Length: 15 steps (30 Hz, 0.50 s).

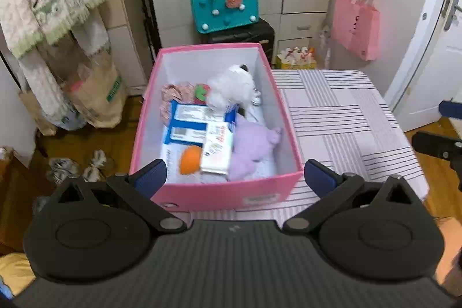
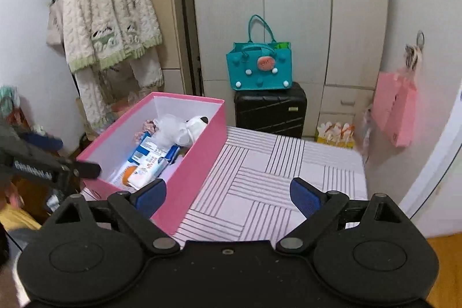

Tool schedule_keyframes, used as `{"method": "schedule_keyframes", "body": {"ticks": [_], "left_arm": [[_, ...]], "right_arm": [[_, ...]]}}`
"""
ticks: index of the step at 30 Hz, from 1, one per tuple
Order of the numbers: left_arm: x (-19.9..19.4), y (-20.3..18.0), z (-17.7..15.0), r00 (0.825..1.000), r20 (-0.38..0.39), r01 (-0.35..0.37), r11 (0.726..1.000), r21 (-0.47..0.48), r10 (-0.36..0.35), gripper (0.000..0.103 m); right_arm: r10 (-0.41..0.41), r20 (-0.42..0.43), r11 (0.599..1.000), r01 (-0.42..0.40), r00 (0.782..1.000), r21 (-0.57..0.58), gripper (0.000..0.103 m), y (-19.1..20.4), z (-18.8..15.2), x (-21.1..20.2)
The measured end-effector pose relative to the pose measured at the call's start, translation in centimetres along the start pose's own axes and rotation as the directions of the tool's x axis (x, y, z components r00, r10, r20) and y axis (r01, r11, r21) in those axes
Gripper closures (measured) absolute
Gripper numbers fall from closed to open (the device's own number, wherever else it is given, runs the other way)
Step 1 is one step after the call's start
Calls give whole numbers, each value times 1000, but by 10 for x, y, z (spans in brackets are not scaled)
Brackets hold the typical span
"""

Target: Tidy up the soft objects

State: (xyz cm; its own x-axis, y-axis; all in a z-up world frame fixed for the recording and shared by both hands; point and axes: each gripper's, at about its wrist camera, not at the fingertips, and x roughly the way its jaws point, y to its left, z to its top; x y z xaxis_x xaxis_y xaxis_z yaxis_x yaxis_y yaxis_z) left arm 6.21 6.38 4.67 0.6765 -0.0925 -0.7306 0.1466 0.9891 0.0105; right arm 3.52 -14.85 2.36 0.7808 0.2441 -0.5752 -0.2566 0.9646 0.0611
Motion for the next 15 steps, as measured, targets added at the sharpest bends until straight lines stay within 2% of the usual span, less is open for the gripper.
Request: {"method": "schedule_keyframes", "body": {"ticks": [7, 15], "left_arm": [[6, -9, -9, 999, -17, 39, 999, -15, -39, 0], [-3, -18, -21, 999, 51, 16, 1000, -15, -16, 0]], "right_arm": [[-37, -31, 999, 37, 999, 7, 8, 1, -9, -7], [-54, -8, 999, 54, 999, 7, 8, 1, -24, -16]]}}
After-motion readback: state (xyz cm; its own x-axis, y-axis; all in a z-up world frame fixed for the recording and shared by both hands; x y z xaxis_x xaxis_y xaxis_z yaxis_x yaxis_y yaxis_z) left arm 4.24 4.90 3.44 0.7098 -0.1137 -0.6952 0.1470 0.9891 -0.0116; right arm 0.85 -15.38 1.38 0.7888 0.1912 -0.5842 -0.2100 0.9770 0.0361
